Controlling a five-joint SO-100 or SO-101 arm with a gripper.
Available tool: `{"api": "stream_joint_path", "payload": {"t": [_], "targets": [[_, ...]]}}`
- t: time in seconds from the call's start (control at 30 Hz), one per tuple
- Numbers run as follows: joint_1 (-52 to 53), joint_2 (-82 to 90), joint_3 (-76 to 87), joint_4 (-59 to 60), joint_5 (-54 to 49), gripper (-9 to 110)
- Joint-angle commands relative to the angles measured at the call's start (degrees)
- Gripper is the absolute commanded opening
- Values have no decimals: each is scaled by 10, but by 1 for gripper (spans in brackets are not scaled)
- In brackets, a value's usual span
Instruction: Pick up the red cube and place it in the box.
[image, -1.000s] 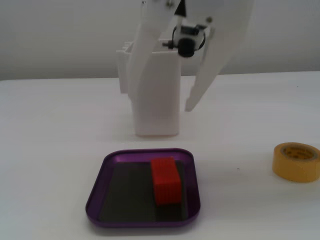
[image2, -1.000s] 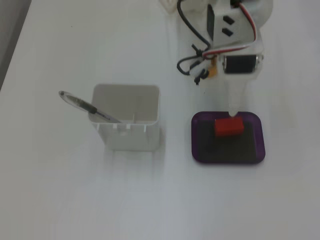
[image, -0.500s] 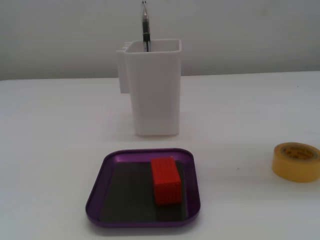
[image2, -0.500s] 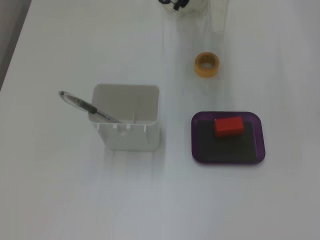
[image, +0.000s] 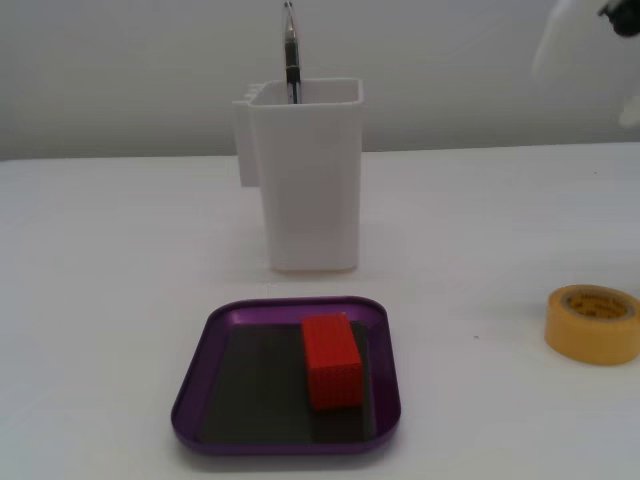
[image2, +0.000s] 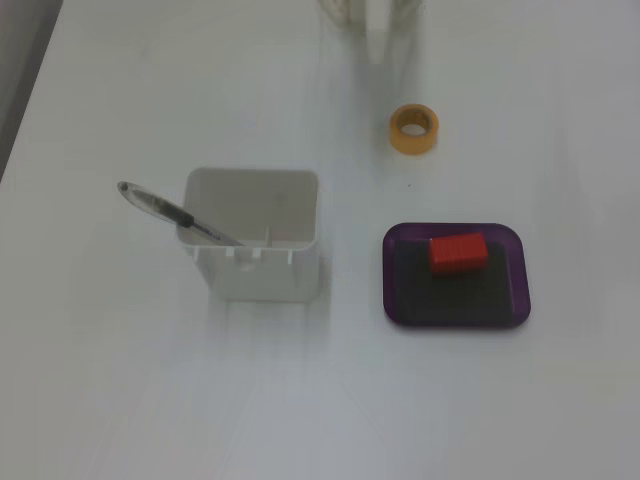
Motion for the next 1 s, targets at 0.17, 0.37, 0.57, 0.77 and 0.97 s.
{"api": "stream_joint_path", "payload": {"t": [0.17,0.37,0.57,0.77,0.97], "targets": [[19,265,277,-99,-3,20],[18,403,383,-97,2,20],[18,442,426,-91,5,20],[18,441,459,-91,6,10],[16,442,462,-94,6,0]]}}
